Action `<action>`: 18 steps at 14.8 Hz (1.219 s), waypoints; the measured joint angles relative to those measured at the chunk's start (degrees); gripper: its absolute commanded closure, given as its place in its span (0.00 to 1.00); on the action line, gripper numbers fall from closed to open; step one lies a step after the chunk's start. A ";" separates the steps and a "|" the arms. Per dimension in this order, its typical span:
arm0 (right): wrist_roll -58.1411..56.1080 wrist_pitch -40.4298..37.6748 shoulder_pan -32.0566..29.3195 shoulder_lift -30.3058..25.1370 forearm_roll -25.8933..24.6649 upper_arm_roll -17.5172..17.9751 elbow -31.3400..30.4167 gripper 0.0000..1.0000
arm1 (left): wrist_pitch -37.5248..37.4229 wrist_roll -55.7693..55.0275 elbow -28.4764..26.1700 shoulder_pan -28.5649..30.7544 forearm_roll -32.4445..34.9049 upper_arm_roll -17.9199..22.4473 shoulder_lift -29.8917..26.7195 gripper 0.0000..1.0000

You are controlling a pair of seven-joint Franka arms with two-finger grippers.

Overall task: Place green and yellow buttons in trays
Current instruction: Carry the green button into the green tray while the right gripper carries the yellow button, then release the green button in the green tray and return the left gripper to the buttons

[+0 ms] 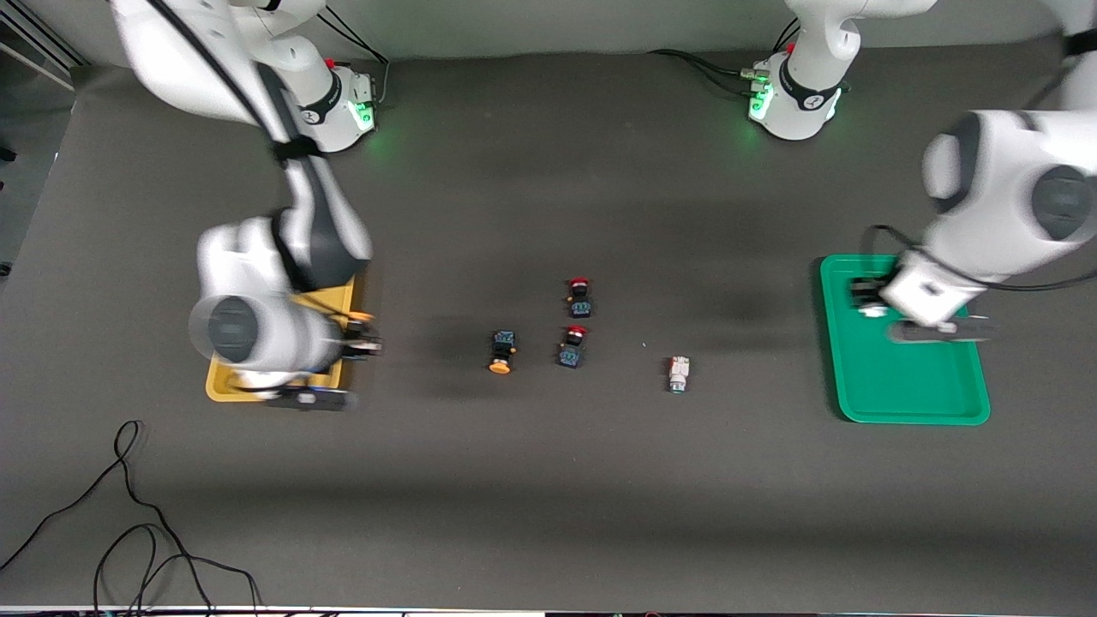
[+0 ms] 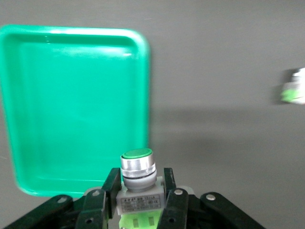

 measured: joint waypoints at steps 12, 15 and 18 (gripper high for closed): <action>-16.32 42.50 0.68 -1.58 2.44 -6.36 -35.58 1.00 | 22.85 7.59 -0.81 6.13 0.00 -0.44 21.14 0.18; -16.32 43.14 0.70 -1.22 3.01 -5.66 -35.64 1.00 | 22.81 7.61 -0.18 6.38 0.00 -0.49 20.83 0.02; -16.32 43.13 0.70 -1.24 3.08 -5.67 -35.62 0.01 | 22.29 7.61 0.95 6.40 -0.17 -0.64 20.44 0.02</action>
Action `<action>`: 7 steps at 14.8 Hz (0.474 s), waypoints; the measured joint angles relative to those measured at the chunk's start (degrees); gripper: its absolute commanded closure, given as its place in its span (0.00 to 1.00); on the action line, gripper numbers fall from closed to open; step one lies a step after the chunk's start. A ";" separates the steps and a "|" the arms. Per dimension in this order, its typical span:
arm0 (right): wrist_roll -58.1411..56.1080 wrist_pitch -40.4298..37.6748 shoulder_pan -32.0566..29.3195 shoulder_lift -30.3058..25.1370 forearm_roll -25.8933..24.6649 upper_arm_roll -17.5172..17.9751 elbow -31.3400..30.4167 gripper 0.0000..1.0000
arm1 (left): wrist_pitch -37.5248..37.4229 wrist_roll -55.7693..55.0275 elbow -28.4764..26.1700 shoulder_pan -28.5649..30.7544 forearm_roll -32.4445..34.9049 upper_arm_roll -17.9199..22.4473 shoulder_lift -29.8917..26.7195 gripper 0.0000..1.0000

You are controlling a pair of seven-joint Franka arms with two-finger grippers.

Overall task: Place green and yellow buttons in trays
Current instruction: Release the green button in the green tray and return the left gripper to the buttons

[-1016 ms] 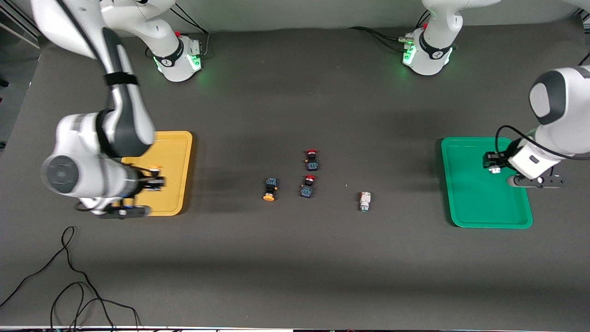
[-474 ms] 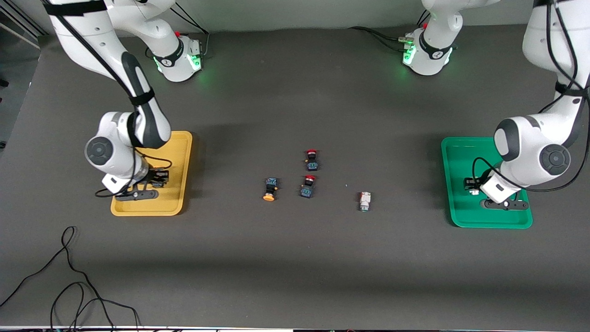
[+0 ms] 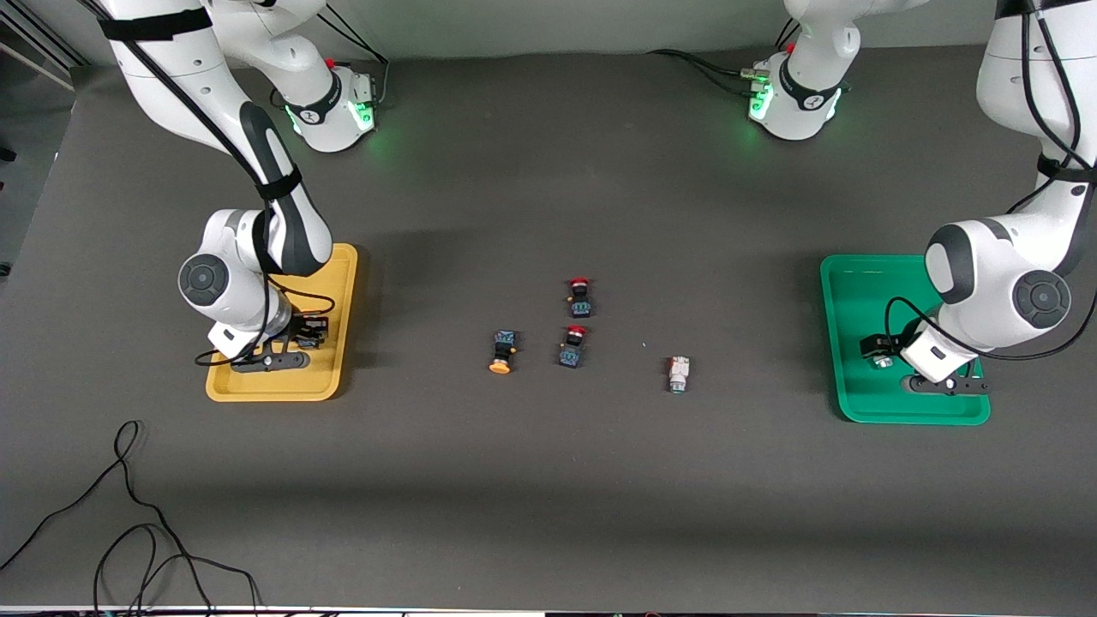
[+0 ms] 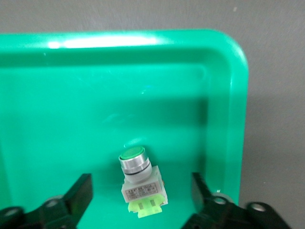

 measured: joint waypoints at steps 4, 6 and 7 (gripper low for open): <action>0.02 -5.23 0.05 -2.88 0.22 -0.01 1.79 0.00 | -15.97 -0.06 8.24 -0.05 -0.27 -0.68 -4.47 0.03; 0.19 -14.18 0.08 -6.63 0.31 -0.18 5.54 0.00 | -24.84 -0.91 13.74 -1.07 -0.39 -1.29 -7.09 0.03; 0.62 -19.15 0.08 -8.49 0.34 -0.35 8.17 0.00 | -26.97 -2.58 15.32 -2.52 -0.47 -1.51 -7.89 0.03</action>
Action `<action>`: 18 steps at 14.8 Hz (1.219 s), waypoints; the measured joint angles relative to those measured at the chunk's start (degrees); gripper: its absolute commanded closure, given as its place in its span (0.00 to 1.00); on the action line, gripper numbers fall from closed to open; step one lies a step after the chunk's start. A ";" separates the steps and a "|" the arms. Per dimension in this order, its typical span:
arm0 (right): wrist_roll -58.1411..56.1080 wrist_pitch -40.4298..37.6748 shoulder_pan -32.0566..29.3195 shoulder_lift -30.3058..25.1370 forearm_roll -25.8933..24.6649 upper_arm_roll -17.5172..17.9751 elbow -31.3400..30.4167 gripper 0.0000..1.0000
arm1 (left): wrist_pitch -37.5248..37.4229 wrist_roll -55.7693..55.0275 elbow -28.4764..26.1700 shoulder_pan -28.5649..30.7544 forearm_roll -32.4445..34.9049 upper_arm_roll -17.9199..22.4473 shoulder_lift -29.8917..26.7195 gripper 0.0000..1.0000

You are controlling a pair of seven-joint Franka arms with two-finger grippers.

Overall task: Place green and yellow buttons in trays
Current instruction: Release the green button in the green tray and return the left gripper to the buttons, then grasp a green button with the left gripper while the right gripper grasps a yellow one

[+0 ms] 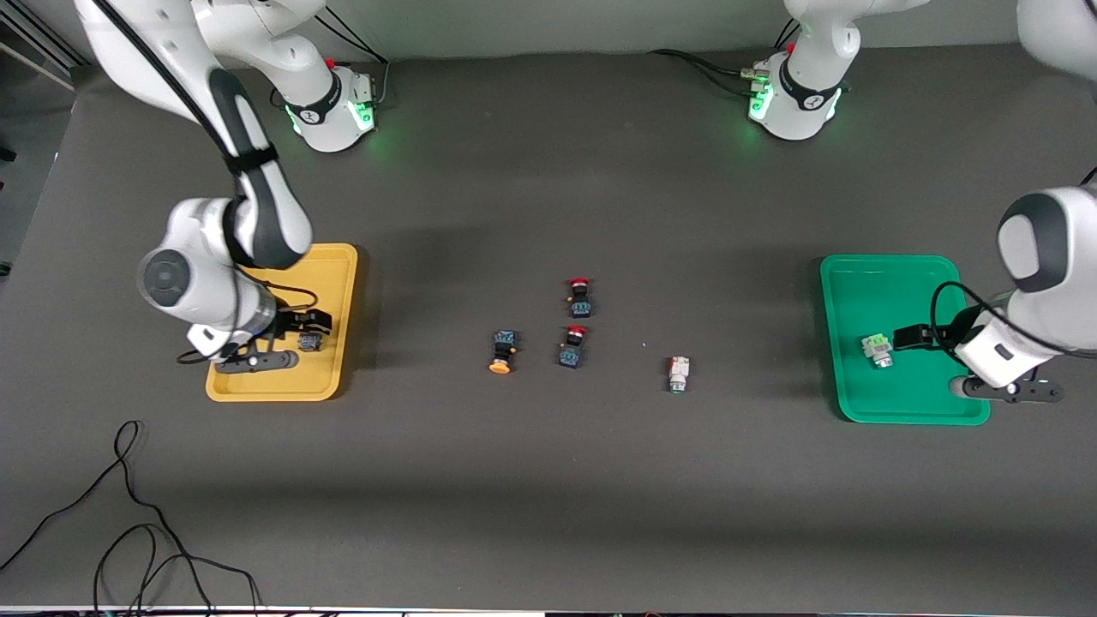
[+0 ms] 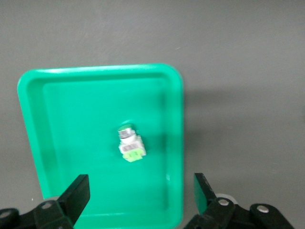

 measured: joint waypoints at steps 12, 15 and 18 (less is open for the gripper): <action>35.69 -11.22 15.76 5.37 6.01 3.16 20.99 0.00 | 10.86 -33.89 0.97 -31.40 -0.33 -0.91 6.92 0.02; 39.60 -2.76 21.46 12.78 6.25 3.29 21.02 0.00 | 17.13 -33.75 0.78 -31.73 -0.09 -0.59 12.91 0.01; 39.99 2.72 23.61 19.02 8.63 3.28 21.38 0.00 | 20.93 -33.69 0.76 -31.67 -0.05 -0.16 17.41 0.02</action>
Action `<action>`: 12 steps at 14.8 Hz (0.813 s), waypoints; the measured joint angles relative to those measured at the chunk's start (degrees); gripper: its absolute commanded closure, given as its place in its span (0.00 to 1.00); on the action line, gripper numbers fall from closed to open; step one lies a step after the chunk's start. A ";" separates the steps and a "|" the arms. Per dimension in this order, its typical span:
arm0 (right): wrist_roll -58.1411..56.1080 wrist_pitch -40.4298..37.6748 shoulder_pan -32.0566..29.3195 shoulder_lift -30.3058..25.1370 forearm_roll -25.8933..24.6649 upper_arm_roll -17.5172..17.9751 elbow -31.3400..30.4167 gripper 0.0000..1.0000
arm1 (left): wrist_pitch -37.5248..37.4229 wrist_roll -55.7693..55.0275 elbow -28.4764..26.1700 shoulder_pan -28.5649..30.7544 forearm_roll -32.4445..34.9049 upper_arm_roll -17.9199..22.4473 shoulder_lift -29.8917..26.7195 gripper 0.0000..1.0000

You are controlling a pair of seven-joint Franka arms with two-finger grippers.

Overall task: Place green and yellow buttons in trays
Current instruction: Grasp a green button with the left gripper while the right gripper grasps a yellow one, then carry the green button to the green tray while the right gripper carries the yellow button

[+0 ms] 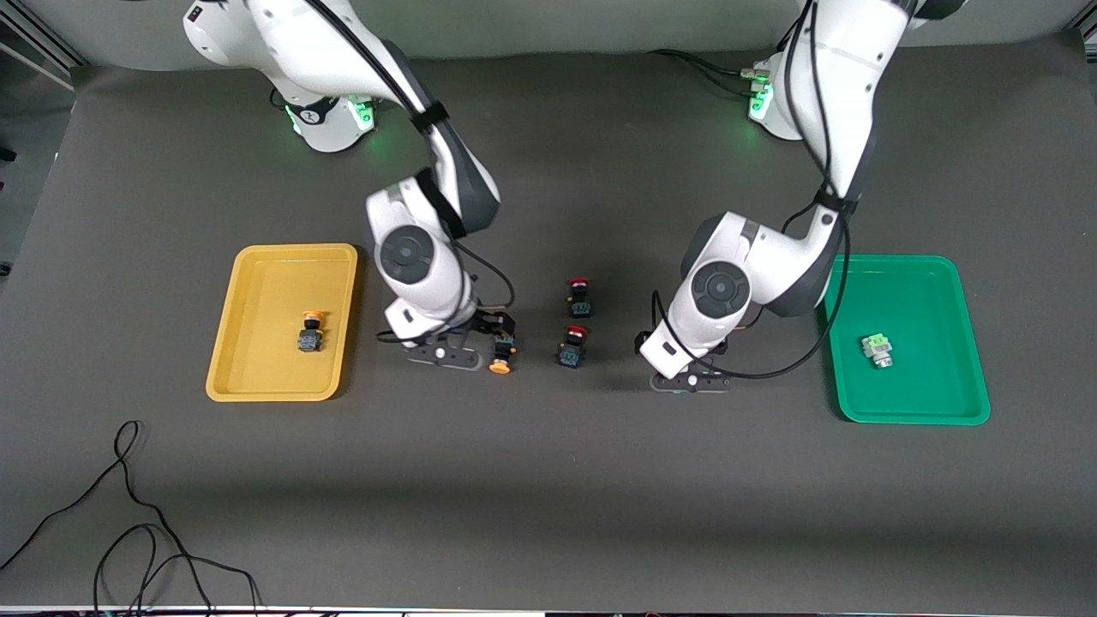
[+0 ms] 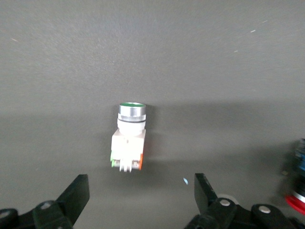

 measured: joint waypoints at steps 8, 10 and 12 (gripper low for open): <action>0.01 10.86 1.17 7.82 2.66 0.88 0.50 0.00 | 4.88 0.07 -0.03 0.46 0.05 0.48 3.07 0.33; 0.06 12.17 1.41 9.22 2.80 1.15 0.61 0.34 | 5.58 0.46 -0.06 0.83 0.06 0.50 3.78 0.80; 0.08 12.51 1.41 9.73 2.81 1.14 0.72 1.00 | 5.68 0.56 -0.06 1.06 0.06 0.50 3.97 0.97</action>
